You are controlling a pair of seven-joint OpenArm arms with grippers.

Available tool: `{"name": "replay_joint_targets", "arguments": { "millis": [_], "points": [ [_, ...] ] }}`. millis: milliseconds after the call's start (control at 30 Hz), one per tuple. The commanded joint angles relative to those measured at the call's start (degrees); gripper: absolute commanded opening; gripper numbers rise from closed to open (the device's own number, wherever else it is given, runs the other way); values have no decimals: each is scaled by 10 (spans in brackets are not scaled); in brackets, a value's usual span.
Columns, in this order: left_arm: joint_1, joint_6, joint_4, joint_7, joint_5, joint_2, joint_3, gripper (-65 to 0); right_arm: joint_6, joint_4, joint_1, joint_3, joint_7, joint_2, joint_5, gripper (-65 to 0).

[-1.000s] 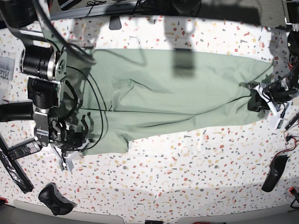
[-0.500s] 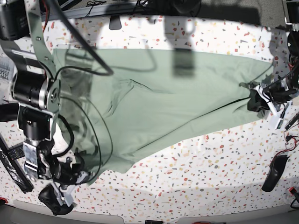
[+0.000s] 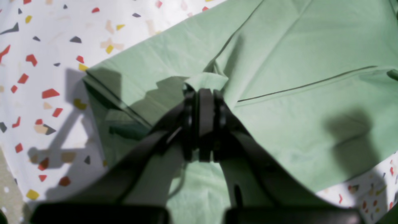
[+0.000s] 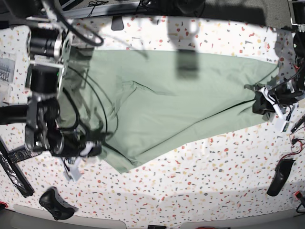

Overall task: Fold the T-shirt properly
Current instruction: 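Regrasp the shirt edge with the right gripper, then pull the folded strip with both grippers to straighten it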

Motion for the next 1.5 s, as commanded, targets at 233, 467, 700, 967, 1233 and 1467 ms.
{"name": "replay_joint_targets", "arguments": {
  "millis": [233,467,700,967,1233,1467],
  "points": [
    [-10,-2,10,0,-9,-10,-4,-650,4,228,-114,107,-17,8,53,-650],
    [-10,-2,10,4,-9,-12,-4,-650,4,238,-190,210,-21,9,117,-650],
    [-10,-2,10,41,-7,-48,-4,-650,4,238,-225,230,-21,9,116,-650],
    [-10,0,10,67,-9,-85,-4,-650,4,239,-227,230,-32,9,115,-650],
    [-10,0,10,70,-9,-85,-4,-650,4,270,-228,230,-53,9,125,-650],
    [-9,0,10,71,-9,-85,-4,-650,4,318,-256,230,-71,9,151,-650]
  ]
}}
